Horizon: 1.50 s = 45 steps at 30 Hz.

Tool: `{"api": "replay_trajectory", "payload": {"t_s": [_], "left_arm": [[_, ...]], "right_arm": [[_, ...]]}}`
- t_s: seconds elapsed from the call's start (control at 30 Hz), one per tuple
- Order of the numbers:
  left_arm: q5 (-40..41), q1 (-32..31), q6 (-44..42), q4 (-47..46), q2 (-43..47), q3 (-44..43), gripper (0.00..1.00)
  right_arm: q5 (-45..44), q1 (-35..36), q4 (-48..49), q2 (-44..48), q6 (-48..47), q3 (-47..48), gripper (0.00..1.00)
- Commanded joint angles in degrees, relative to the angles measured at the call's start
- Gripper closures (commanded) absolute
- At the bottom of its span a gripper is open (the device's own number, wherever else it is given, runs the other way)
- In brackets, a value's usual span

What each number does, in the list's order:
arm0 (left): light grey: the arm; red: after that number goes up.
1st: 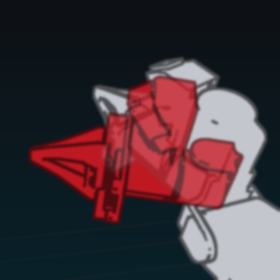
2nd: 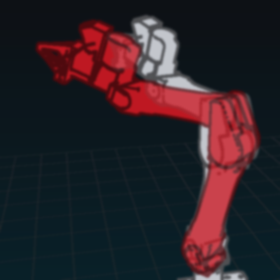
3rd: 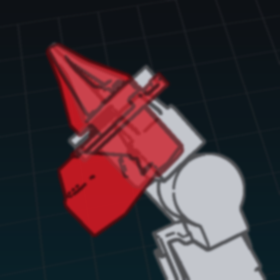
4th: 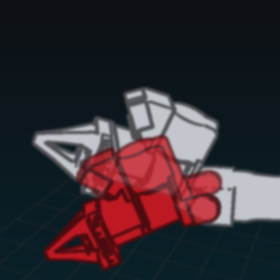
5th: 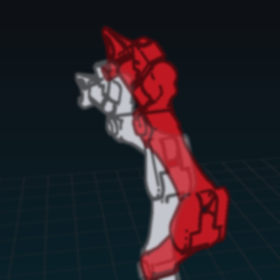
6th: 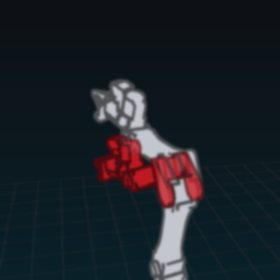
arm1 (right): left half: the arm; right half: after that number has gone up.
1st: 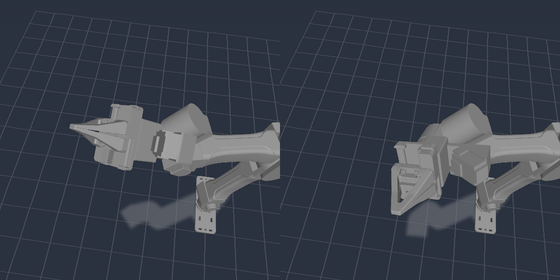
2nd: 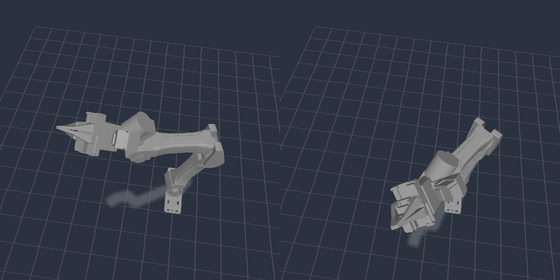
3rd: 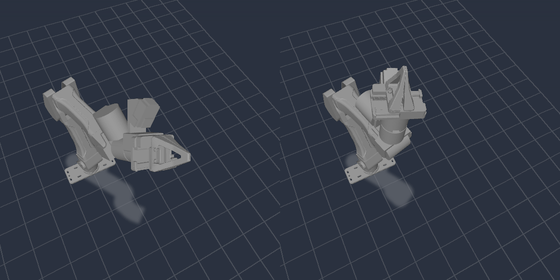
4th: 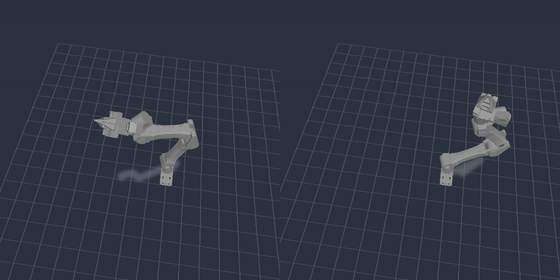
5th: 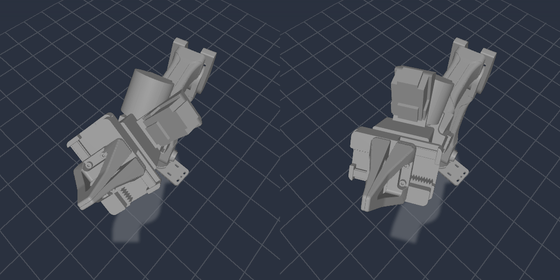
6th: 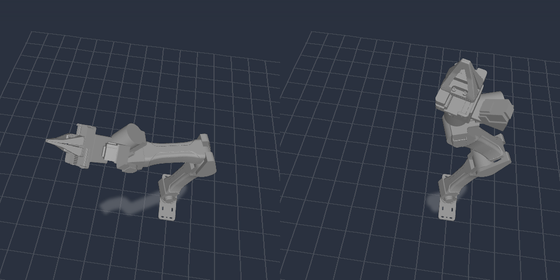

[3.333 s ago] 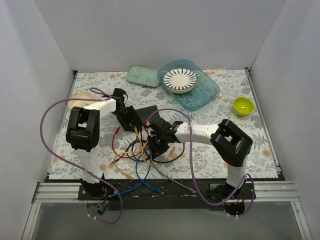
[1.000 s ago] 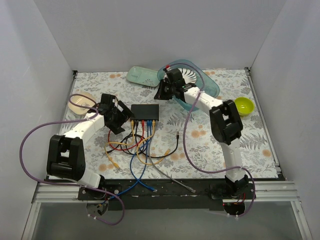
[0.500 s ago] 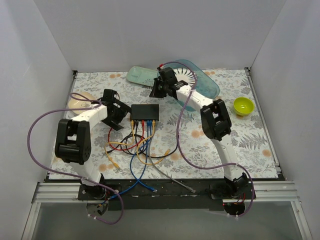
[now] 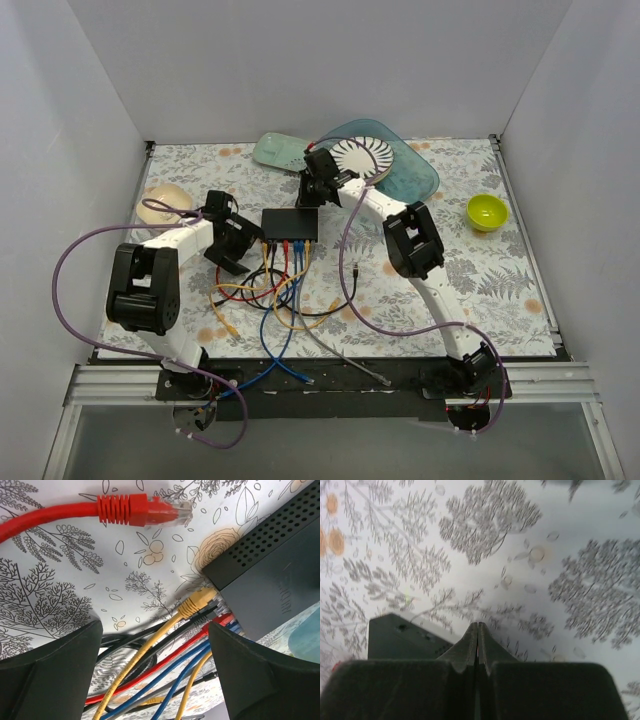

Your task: Pull the plug from the switch port

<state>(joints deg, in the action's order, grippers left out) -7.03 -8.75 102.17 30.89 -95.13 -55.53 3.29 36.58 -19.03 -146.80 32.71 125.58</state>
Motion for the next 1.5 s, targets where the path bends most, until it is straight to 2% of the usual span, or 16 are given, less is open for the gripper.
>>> {"api": "replay_trajectory", "payload": {"t_s": [0.0,0.23,0.4,0.53,0.63,0.7,0.83,0.87,1.0,1.03,1.13,1.33,1.47], "left_arm": [[-2.2,-0.1,-2.6,0.6,0.7,1.6,0.12],[-4.5,-1.3,-7.8,1.0,6.4,7.3,0.18],[-4.9,-3.8,-8.7,1.1,15.7,12.0,0.18],[-5.2,-5.3,-9.2,1.6,19.8,13.8,0.20],[-2.2,-5.3,-9.1,5.7,20.9,11.6,0.20],[2.4,-5.3,-8.0,7.9,21.1,9.5,0.19],[5.2,-4.2,-4.0,6.2,18.7,8.0,0.19],[4.7,-4.1,-2.3,4.5,18.0,7.9,0.19],[3.3,-4.1,-1.3,0.6,12.3,7.4,0.24],[2.6,-4.1,-1.8,0.3,10.9,6.7,0.36],[0.7,-4.1,-3.1,-1.4,7.8,7.1,0.47],[-3.0,-4.3,-4.1,-3.6,7.4,9.8,0.58],[-5.4,-6.1,-3.6,-4.4,8.6,13.5,0.60]], "right_arm": [[-0.8,3.1,-6.4,6.8,-3.9,-13.5,0.96],[-0.8,5.2,0.5,24.1,-2.5,-39.4,0.97],[-1.4,6.0,1.3,31.9,-2.7,-46.0,0.97],[-4.9,6.0,-1.7,34.9,-3.5,-45.0,0.97],[-8.4,6.0,-3.4,40.4,-3.5,-44.9,0.95],[-8.9,6.0,-3.1,46.6,-2.7,-49.2,0.95],[-5.9,6.0,-4.2,53.7,-1.9,-57.4,0.96],[-5.9,6.0,-7.0,55.0,-1.8,-58.5,0.97],[-3.7,6.0,-5.4,57.9,-2.1,-65.9,0.99],[-3.6,6.0,-5.3,57.9,-2.3,-67.0,0.99],[-1.2,6.0,-5.1,55.8,-3.3,-67.0,0.99],[4.9,6.1,-0.1,51.5,-2.0,-67.4,0.99],[9.6,6.1,4.1,47.8,0.4,-66.8,0.99]]}}
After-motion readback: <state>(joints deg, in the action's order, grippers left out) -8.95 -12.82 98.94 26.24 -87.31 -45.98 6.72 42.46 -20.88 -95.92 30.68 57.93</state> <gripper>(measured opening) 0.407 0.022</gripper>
